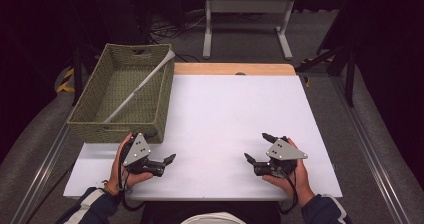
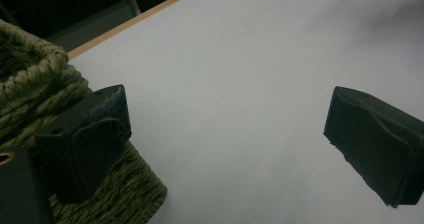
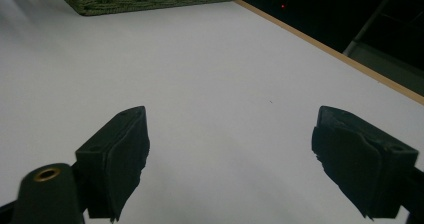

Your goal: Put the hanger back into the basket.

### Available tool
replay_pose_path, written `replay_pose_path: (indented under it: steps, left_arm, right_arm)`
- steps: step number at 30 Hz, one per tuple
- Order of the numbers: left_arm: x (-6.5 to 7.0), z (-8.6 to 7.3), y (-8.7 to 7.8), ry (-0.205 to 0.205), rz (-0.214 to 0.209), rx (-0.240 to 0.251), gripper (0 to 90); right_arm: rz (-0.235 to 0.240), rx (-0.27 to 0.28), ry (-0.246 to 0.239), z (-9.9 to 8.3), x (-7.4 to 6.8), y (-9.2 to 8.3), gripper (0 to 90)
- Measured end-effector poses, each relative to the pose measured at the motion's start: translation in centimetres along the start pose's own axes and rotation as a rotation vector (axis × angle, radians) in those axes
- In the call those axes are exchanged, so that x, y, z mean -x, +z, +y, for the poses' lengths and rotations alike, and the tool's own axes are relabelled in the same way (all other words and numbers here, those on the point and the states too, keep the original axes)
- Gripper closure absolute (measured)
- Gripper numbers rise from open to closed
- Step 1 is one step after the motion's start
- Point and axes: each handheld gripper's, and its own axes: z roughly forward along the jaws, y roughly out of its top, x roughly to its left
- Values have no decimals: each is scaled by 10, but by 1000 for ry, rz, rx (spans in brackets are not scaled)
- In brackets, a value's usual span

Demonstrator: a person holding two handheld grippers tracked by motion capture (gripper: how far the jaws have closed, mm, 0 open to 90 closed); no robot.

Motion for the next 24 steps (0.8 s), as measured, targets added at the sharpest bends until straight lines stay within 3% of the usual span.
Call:
replay_pose_path:
  steps: [11, 17, 24]
  left_arm:
    - [2, 1, -2, -17, -4, 20, 53]
    - [4, 2, -2, -2, -13, 18, 49]
    - [3, 1, -4, -14, -14, 30, 49]
  right_arm:
    - [3, -6, -18, -1, -3, 2, 146]
    - [-10, -9, -31, -1, -4, 2, 144]
    - [-27, -9, -41, 1, -7, 2, 141]
